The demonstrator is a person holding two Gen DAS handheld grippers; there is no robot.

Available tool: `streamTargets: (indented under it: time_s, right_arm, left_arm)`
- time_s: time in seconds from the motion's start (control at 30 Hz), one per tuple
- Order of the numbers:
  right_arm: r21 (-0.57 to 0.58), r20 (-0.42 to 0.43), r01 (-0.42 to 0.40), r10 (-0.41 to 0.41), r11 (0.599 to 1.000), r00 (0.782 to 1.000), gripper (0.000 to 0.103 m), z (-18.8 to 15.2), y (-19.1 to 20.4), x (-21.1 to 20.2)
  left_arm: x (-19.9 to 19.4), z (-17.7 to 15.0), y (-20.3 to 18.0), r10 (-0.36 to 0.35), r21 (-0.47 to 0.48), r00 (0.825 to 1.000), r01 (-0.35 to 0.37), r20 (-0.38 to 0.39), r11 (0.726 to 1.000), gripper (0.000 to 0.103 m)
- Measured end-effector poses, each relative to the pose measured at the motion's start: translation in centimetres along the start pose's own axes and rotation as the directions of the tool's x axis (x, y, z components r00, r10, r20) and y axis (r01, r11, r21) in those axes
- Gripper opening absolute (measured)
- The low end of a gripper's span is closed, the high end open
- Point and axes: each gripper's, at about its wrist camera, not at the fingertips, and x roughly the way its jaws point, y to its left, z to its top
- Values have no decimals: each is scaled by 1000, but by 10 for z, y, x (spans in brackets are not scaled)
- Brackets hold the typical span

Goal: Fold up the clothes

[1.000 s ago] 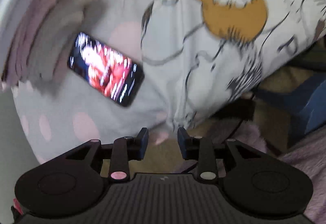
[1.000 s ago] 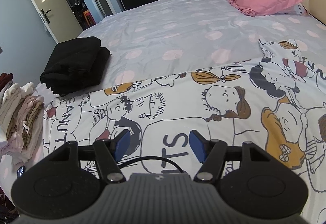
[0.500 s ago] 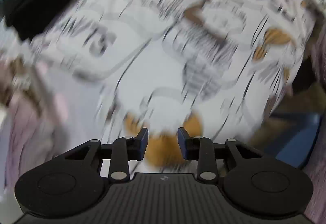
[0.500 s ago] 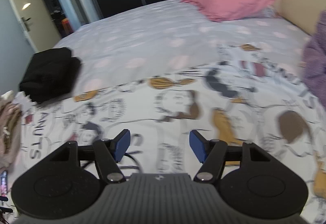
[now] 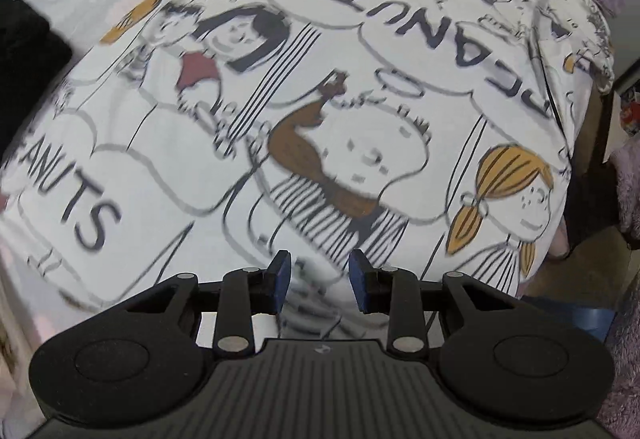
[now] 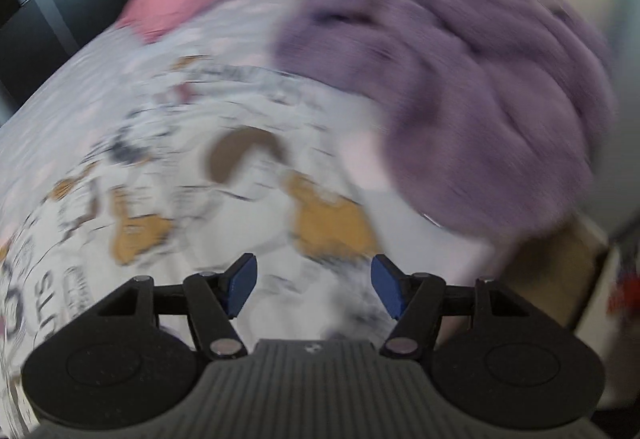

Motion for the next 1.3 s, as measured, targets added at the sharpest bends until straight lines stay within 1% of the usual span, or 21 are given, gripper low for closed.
streamTargets:
  time_s: [0.07,0.13,0.27,0.37,0.4,0.43,0.47,0.5,0.57,0.7,0.77,0.83,0.87,0.9,0.97,1.03,1.07,1.1,1.17,1.2,1.3]
  right_arm:
    - [84,-36,16,-13,996,999,66,-8,-21,6]
    - [134,-63,37,-29,990,998,66,-14,-35,14]
    - [196,-130,67,-41,978,991,66,-24,-55,33]
    - [272,-188,71,-19,960,982,66,-33,-68,50]
    - [306,-196,50,12,951,980,60,-36,-70,54]
    - [340,-203,28,44,940,978,52,-39,-72,57]
    - [374,-208,7,77,928,975,23,-42,-73,60]
    - [407,-212,-14,109,913,971,14,-45,-75,63]
    - [357,-197,-3,78,934,977,5,-42,-64,55]
    - [282,-131,41,-4,959,991,4,-24,-50,28]
    - [254,-77,101,-84,962,993,4,-11,-52,13]
    - [221,-19,199,-199,955,980,3,0,-54,-1]
    - [212,11,246,-254,946,967,3,4,-55,-7]
    - [205,33,270,-282,941,959,3,7,-56,-10]
    - [189,50,286,-300,940,953,3,11,-57,-9]
    - [177,43,308,-320,935,946,4,10,-55,-5]
    - [162,48,330,-342,930,939,9,9,-52,-5]
    - [146,54,353,-363,924,930,24,8,-49,-5]
    - [104,74,400,-409,910,910,40,5,-43,-7]
    - [74,91,421,-426,904,900,41,4,-42,-9]
    - [21,106,401,-401,916,910,41,5,-43,-11]
  left_arm:
    - [1,5,-1,-17,-7,1000,17,9,1000,29]
    - [4,6,-3,-21,-11,1000,21,11,1000,29]
    - [7,0,-4,5,-10,1000,-5,2,1000,29]
    - [8,-5,-3,25,-23,1000,-25,-9,999,30]
    - [9,-7,-2,28,-27,1000,-28,-15,999,30]
    - [10,-8,-2,29,-30,999,-29,-21,999,30]
    - [11,-10,-1,30,-34,999,-31,-27,999,30]
    - [13,-11,-1,32,-36,999,-34,-35,999,30]
    - [15,-14,0,37,-37,998,-39,-53,999,30]
    - [18,-18,1,45,-35,996,-48,-75,998,30]
    - [19,-19,2,44,-38,996,-47,-80,998,30]
    - [20,-21,3,42,-40,996,-45,-85,998,30]
    - [20,-22,3,44,-41,995,-47,-89,998,30]
    - [21,-23,3,46,-41,995,-50,-93,998,30]
    - [23,-25,5,55,-44,993,-59,-105,997,30]
    - [24,-27,6,59,-51,992,-65,-114,997,30]
    - [25,-27,7,61,-54,991,-67,-117,996,30]
    - [25,-28,8,61,-56,991,-68,-118,996,30]
    - [25,-29,8,64,-59,991,-71,-119,996,30]
    - [25,-28,8,66,-56,991,-73,-119,996,30]
    - [25,-26,4,67,-39,991,-72,-114,997,30]
